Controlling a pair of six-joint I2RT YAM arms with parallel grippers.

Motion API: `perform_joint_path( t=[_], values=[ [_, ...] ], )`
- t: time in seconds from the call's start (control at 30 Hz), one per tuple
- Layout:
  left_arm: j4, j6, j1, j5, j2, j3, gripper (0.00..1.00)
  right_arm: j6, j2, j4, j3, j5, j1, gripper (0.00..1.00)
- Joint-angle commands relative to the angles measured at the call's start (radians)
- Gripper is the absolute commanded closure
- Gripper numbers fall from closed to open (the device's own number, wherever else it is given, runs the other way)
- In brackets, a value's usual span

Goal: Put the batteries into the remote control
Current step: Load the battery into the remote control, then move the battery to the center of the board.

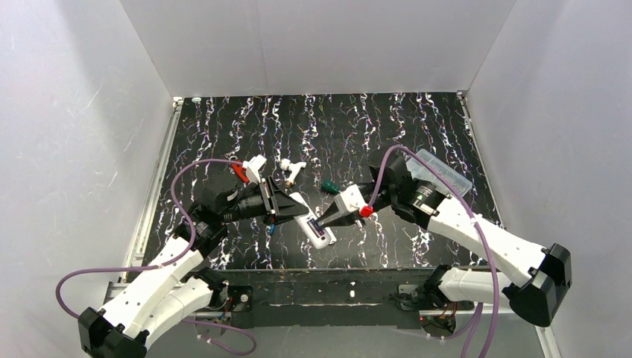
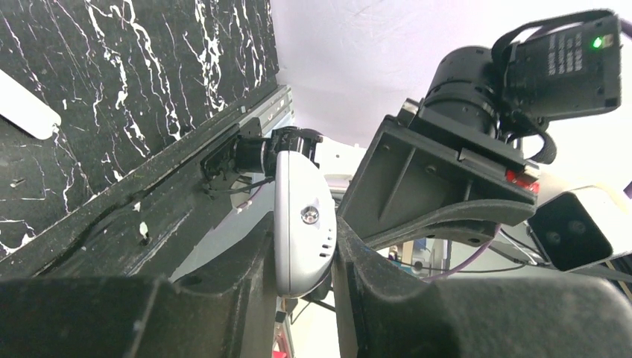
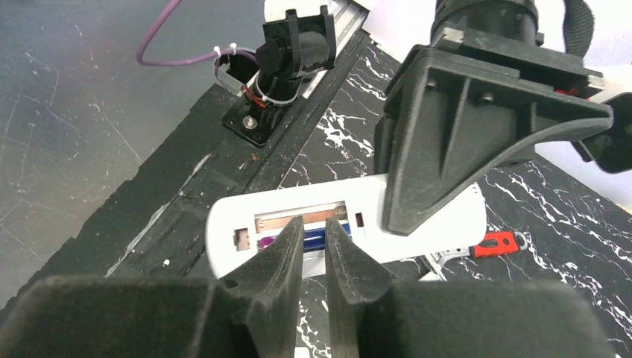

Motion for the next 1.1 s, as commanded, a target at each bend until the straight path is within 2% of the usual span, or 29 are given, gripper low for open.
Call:
perform_joint_path(
  t=[0.0,0.3,0.5,0.67,0.83,0.93,1.07],
  values=[
    [0.137,-0.041,0.008,0.044,-0.025,0.062,1.00,-0.008,-0.047,-0.038,-0.075,0.096,0.006,0.74],
    [0.087,-0.005,0.008,0.042,-0.033,0.055,1.00,0.099,-0.135,0.158,-0.148,0.151,0.006,0.72],
    [0.013,0.040,0.008,0.025,-0.050,0.041,1.00,0.322,-0.216,0.436,-0.191,0.224,0.006,0.69],
    [-0.004,0.057,0.008,0.021,-0.053,0.035,1.00,0.488,-0.262,0.574,-0.212,0.289,0.006,0.63],
    [-0.085,0.122,0.008,0.011,-0.073,0.071,1.00,0.713,-0.268,0.611,-0.235,0.531,0.006,0.56],
    [-0.161,0.182,0.007,-0.001,-0.084,0.119,1.00,0.872,-0.265,0.545,-0.233,0.705,0.006,0.56],
    [-0.205,0.218,0.008,-0.005,-0.089,0.169,1.00,1.133,-0.240,0.400,-0.237,1.016,0.006,0.58]
  ],
)
